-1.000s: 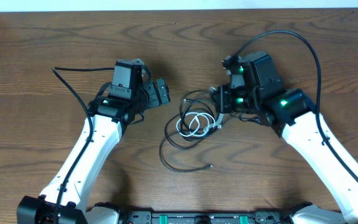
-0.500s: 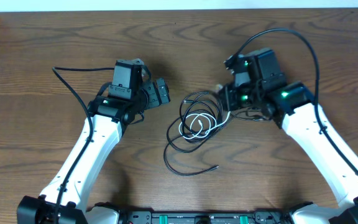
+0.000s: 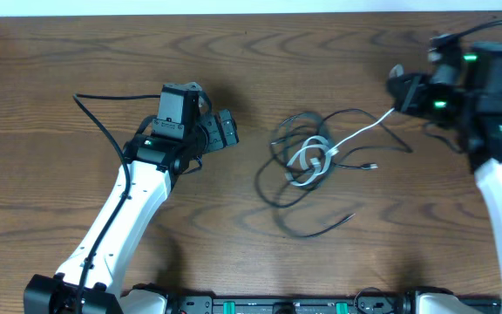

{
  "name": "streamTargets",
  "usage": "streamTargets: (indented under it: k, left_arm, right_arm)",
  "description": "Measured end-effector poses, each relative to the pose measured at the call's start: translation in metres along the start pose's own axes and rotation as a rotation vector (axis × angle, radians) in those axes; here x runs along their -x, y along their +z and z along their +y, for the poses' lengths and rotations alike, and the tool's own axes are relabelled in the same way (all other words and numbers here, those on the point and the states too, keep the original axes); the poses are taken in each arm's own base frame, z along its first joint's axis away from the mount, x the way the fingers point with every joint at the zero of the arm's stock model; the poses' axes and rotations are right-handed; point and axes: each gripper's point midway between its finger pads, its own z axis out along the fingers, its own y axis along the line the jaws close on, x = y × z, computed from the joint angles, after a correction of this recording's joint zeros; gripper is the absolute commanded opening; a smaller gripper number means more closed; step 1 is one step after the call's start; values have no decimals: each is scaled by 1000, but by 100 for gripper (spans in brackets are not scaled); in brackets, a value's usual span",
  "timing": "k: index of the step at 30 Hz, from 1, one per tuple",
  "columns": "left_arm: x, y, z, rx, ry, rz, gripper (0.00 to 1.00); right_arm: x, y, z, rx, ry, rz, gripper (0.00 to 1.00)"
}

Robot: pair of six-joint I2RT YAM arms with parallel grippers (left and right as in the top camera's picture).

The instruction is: Untangle cables

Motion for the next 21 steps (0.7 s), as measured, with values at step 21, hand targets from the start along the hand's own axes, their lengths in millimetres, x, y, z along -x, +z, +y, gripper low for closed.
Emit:
streamTargets:
  k: [21]
  left_arm:
    - [0, 0, 0, 0, 0, 0, 100]
  right_arm:
    - [-88, 47, -10, -153, -40, 343, 31]
